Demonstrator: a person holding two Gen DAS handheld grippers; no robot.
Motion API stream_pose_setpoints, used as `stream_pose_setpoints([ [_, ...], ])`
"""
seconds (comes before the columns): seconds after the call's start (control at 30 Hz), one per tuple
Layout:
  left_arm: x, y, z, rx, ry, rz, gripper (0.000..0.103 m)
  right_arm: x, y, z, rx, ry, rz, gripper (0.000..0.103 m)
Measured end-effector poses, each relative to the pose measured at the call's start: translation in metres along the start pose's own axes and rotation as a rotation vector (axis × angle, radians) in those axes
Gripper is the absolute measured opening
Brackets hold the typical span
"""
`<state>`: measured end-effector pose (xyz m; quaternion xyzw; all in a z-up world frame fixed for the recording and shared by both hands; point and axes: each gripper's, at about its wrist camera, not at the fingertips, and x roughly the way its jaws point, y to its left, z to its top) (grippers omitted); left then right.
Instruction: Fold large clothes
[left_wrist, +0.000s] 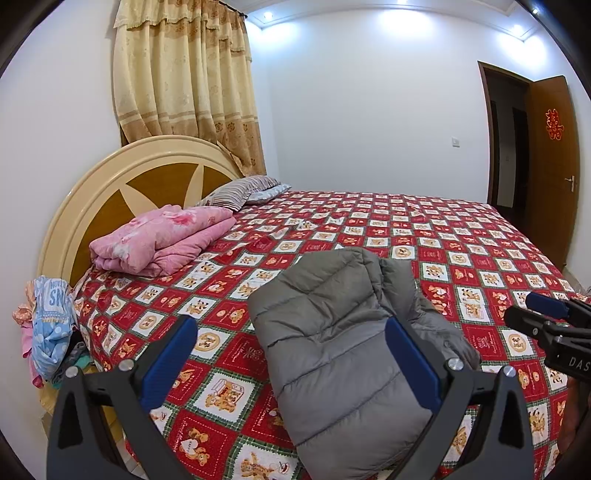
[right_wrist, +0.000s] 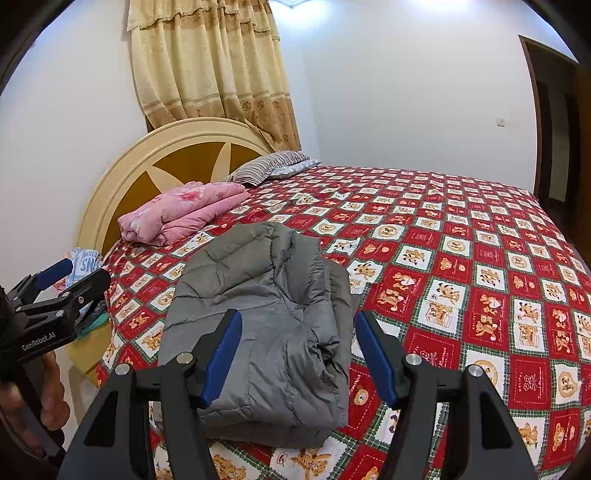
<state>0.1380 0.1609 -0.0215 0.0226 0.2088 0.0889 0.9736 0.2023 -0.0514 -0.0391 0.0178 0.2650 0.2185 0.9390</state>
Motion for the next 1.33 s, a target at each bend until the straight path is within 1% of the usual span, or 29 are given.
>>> stream_pose_setpoints([
  [0.4,0.002,0.001,-0.002,-0.003,0.008,0.007,0.103,0.000,-0.001,-0.002,0.001,0.003,-0.001,0.064],
  [0.57,0.005,0.003,-0.002,-0.017,0.032,0.010,0.103,0.000,0.000,-0.001,0.000,0.002,-0.001,0.064],
  [0.63,0.008,0.004,-0.003,-0.019,0.049,-0.010,0.103,0.000,0.000,-0.001,0.000,0.001,-0.002,0.064],
  [0.73,0.009,0.004,-0.004,-0.021,0.058,-0.004,0.103,0.000,-0.001,0.000,-0.001,0.000,-0.001,0.064],
  [1.13,0.015,-0.003,-0.005,0.010,0.089,-0.002,0.103,-0.002,-0.002,0.005,-0.007,-0.004,-0.001,0.064],
  [1.2,0.015,-0.004,-0.007,0.017,0.084,-0.015,0.103,-0.002,-0.002,0.005,-0.006,-0.004,-0.003,0.064],
  [1.33,0.012,-0.009,-0.008,0.036,0.059,0.007,0.103,-0.003,-0.003,0.004,-0.003,-0.001,-0.002,0.064],
])
